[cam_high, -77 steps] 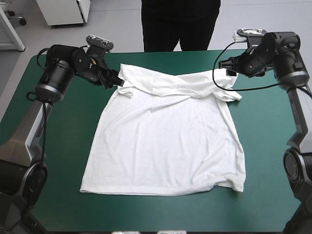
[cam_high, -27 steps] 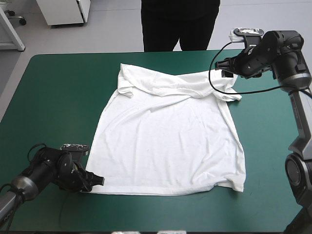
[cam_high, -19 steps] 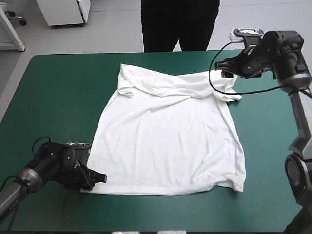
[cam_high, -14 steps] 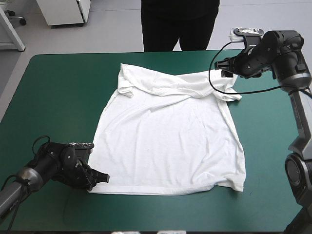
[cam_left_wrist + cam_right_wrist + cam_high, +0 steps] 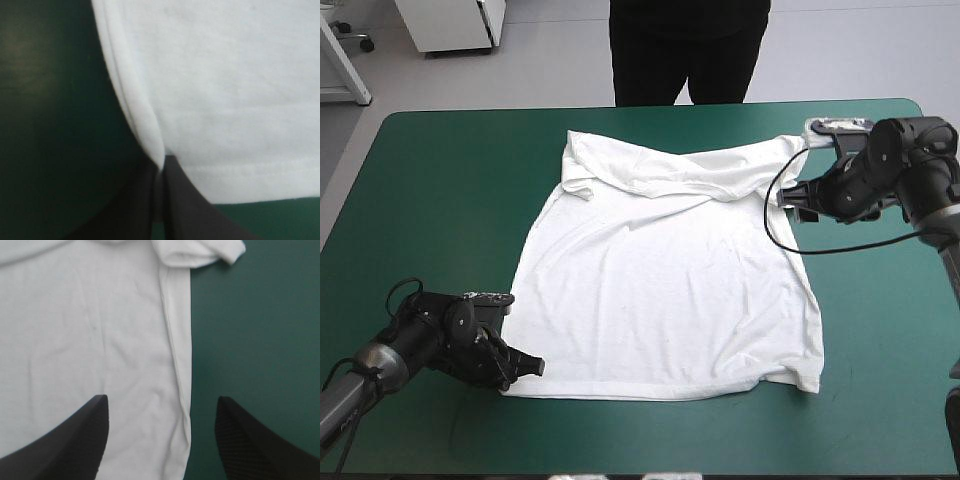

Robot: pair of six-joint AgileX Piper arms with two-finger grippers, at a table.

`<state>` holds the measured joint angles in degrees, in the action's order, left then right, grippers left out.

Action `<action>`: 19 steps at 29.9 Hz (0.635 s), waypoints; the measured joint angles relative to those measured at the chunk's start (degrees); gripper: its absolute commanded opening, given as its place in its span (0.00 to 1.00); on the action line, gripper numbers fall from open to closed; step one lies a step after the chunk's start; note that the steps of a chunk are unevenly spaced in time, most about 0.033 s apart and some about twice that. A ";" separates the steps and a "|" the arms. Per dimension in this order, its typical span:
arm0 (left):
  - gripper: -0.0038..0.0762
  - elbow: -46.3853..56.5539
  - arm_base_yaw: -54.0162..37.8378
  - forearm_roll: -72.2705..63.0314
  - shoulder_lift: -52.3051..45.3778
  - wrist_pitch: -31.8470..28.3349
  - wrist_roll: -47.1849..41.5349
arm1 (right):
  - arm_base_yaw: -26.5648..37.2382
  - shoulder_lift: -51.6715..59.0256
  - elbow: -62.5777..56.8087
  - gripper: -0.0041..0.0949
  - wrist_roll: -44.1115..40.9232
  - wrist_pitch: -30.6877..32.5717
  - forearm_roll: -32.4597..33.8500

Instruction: Fold the cloth

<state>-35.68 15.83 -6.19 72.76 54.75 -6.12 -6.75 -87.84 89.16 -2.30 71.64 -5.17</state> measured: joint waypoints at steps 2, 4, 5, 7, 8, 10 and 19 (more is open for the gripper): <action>0.04 0.00 0.00 -0.05 0.00 0.00 0.12 | 0.00 1.43 -3.63 0.62 0.07 -0.06 0.00; 0.04 0.00 0.00 -0.05 0.00 0.00 0.25 | 0.00 2.73 -7.47 0.62 0.09 -0.20 -0.26; 0.04 0.00 0.00 -0.05 0.00 0.00 0.31 | -0.27 3.30 -8.98 0.62 0.09 -0.32 -0.26; 0.04 0.00 0.00 -0.11 0.00 0.00 0.74 | -1.20 4.58 -12.75 0.62 -0.38 -0.45 -0.01; 0.04 0.00 0.00 -0.17 0.00 0.00 0.94 | -1.76 5.09 -14.54 0.62 -0.61 -0.50 0.04; 0.04 0.00 0.00 -0.17 0.00 0.00 1.20 | -3.62 6.32 -17.96 0.62 -1.73 -0.64 0.70; 0.04 0.00 0.00 -0.23 0.00 0.00 1.69 | -11.55 10.00 -29.96 0.62 -12.93 -4.19 6.47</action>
<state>-35.68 15.83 -6.42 72.76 54.75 -4.43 -18.30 -77.84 59.20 -15.23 67.46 1.30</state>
